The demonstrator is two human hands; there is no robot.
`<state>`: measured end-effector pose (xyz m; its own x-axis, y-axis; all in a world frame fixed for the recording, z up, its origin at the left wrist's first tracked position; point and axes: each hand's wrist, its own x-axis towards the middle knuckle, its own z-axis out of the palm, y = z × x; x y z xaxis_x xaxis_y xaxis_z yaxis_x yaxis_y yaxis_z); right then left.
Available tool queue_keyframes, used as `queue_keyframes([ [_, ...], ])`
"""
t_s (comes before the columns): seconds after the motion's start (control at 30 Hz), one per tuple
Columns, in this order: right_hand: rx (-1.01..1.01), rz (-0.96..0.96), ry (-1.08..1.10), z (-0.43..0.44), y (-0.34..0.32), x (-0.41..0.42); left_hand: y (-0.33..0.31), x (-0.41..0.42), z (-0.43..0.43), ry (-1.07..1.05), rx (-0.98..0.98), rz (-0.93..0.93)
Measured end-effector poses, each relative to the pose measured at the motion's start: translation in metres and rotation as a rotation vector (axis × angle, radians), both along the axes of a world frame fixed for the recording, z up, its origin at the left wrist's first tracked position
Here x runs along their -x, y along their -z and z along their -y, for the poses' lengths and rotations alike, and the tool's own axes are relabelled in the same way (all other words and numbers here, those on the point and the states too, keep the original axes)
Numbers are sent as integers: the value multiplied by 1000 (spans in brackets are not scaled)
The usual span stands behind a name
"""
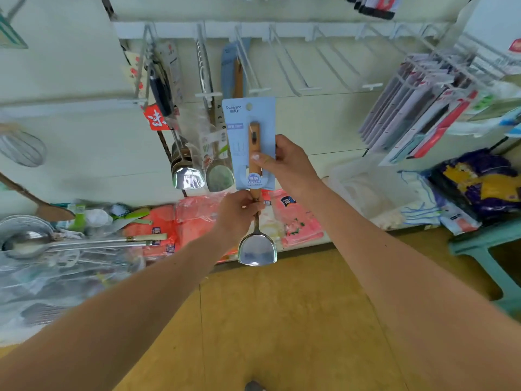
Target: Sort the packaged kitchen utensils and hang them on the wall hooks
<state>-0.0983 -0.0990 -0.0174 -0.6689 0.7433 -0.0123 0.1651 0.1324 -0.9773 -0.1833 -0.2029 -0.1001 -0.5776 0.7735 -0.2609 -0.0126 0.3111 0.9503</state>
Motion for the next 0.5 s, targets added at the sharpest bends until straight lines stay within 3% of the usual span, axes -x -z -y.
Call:
queue_keyframes([
  [0.2, 77, -9, -120, 53, 5, 32, 0, 23, 62, -63, 52, 3],
  [0.5, 39, 68, -444, 181, 29, 185, 17, 128, 214, -373, 128, 34],
])
